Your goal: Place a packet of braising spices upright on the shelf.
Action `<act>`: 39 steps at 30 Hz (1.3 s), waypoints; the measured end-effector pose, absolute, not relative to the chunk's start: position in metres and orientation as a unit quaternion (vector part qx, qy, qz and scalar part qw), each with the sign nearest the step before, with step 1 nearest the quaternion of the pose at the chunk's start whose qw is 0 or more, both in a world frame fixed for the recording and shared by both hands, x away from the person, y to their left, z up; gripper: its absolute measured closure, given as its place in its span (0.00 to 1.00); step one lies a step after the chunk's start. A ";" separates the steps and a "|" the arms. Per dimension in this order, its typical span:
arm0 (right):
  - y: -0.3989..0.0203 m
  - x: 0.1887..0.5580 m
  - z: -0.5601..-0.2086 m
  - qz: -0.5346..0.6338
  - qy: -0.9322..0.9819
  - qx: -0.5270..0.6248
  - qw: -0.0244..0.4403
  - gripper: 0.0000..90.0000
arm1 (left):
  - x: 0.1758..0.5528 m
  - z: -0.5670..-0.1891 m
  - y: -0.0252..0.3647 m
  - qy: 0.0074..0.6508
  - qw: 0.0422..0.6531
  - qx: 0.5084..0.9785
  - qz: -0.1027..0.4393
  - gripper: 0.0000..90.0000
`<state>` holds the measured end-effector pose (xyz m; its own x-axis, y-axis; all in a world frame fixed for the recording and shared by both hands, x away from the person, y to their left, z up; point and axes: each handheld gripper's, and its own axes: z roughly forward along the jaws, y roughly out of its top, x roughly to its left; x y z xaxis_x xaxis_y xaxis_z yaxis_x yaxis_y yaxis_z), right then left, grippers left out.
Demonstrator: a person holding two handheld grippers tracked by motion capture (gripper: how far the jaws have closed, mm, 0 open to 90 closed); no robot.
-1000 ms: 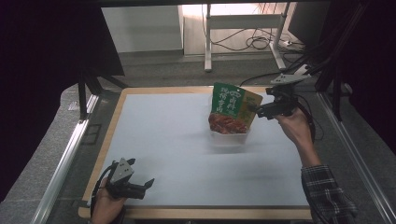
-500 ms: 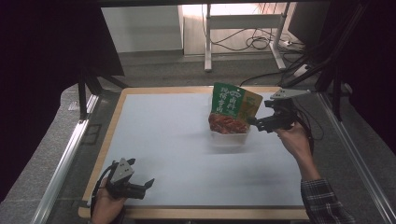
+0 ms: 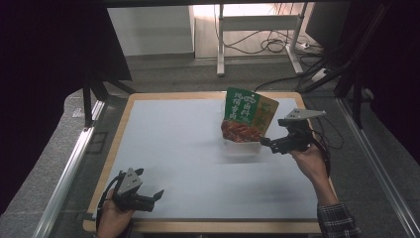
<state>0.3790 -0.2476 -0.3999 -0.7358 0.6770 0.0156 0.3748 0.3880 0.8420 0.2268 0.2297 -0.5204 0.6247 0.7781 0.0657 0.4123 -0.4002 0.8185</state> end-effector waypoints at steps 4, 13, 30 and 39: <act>-0.249 0.373 -0.407 0.447 0.817 0.322 0.167 0.00 | 0.227 -0.520 0.230 0.370 0.404 0.805 0.226 0.00; -0.251 0.364 -0.412 0.441 0.821 0.320 0.167 0.00 | 0.227 -0.520 0.229 0.368 0.404 0.806 0.227 0.00; -0.250 0.343 -0.419 0.435 0.830 0.308 0.163 0.00 | 0.226 -0.520 0.229 0.368 0.407 0.804 0.228 0.00; -0.248 0.335 -0.423 0.434 0.833 0.304 0.157 0.00 | 0.226 -0.520 0.228 0.367 0.407 0.805 0.229 0.00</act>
